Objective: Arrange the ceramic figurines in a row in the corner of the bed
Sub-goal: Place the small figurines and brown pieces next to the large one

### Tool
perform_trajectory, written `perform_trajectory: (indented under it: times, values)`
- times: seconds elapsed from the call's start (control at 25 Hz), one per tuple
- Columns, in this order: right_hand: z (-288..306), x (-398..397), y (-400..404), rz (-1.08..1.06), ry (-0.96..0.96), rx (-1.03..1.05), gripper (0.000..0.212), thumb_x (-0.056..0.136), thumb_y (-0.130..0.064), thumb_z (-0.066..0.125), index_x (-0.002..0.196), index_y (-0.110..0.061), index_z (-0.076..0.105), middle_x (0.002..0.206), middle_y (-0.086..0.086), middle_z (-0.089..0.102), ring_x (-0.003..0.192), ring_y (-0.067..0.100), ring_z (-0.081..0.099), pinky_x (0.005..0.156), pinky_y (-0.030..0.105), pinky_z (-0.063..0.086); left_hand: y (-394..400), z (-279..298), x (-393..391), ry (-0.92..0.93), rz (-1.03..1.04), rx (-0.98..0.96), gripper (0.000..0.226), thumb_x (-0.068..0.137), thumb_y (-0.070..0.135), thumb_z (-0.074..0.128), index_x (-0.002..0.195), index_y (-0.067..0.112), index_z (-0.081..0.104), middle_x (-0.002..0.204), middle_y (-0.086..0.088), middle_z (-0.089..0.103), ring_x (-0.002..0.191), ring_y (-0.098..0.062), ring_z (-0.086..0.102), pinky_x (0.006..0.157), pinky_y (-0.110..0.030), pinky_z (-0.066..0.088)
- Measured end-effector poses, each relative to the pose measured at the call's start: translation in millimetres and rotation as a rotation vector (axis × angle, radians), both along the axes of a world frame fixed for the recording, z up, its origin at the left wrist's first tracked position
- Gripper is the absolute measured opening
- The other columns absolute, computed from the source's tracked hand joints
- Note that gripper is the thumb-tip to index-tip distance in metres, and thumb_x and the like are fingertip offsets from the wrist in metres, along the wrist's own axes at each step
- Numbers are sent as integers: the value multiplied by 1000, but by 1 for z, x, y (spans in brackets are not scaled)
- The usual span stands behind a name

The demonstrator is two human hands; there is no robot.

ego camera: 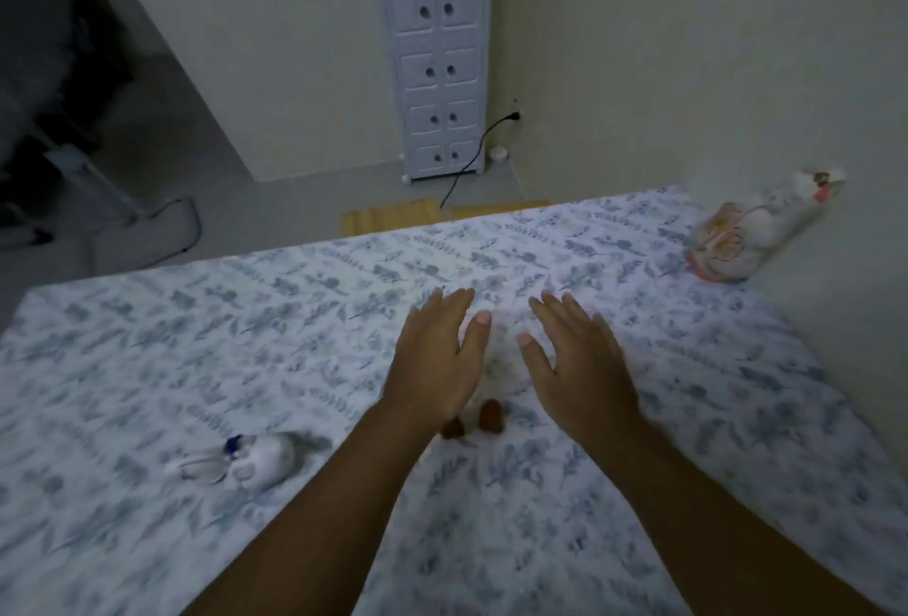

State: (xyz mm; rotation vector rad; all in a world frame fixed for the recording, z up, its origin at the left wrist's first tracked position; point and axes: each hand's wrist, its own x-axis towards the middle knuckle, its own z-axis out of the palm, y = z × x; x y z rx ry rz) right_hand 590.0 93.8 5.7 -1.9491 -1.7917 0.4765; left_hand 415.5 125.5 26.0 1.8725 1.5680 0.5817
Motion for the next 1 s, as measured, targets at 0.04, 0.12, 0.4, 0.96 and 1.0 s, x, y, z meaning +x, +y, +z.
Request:
perform_trajectory:
  times: [0.04, 0.12, 0.4, 0.96, 1.0]
  values:
    - [0, -26, -6, 52, -1, -17, 51, 103, -40, 45, 152, -25, 40, 163, -5, 33, 153, 13, 18, 125, 39, 5, -14, 0, -27, 22, 24, 5, 57, 105, 53, 32, 153, 24, 41, 162, 4, 38, 154, -14, 17, 121, -30, 1]
    - [0, -80, -19, 151, -5, -47, 54, 103, -40, 46, 154, -25, 37, 164, -5, 31, 154, 12, 16, 125, 38, 5, -42, -3, -82, 60, 79, -3, 58, 105, 52, 33, 154, 22, 40, 162, 3, 37, 155, -15, 16, 122, -31, 0]
    - [-25, -198, -42, 383, -83, -216, 68, 94, -36, 62, 155, -25, 34, 166, 0, 25, 154, 17, 15, 124, 37, 16, -84, -22, -234, 428, 81, -41, 80, 88, 59, 59, 156, 24, 34, 165, 2, 29, 157, -22, 10, 125, -48, -4]
    - [-24, -194, -26, 152, 133, -170, 57, 82, -14, 72, 137, -26, 62, 103, 4, 51, 92, 15, 53, 68, 7, 33, -37, -11, -237, 437, -56, -125, 54, 68, 37, 90, 117, 28, 69, 117, 3, 70, 106, -21, 65, 82, -32, 52]
    - [-15, -183, -23, 116, 179, -142, 57, 81, -16, 74, 136, -28, 63, 103, 4, 52, 91, 16, 54, 67, 8, 33, -32, -1, -222, 415, -53, -101, 56, 65, 39, 91, 115, 28, 70, 115, 4, 71, 104, -21, 65, 81, -32, 53]
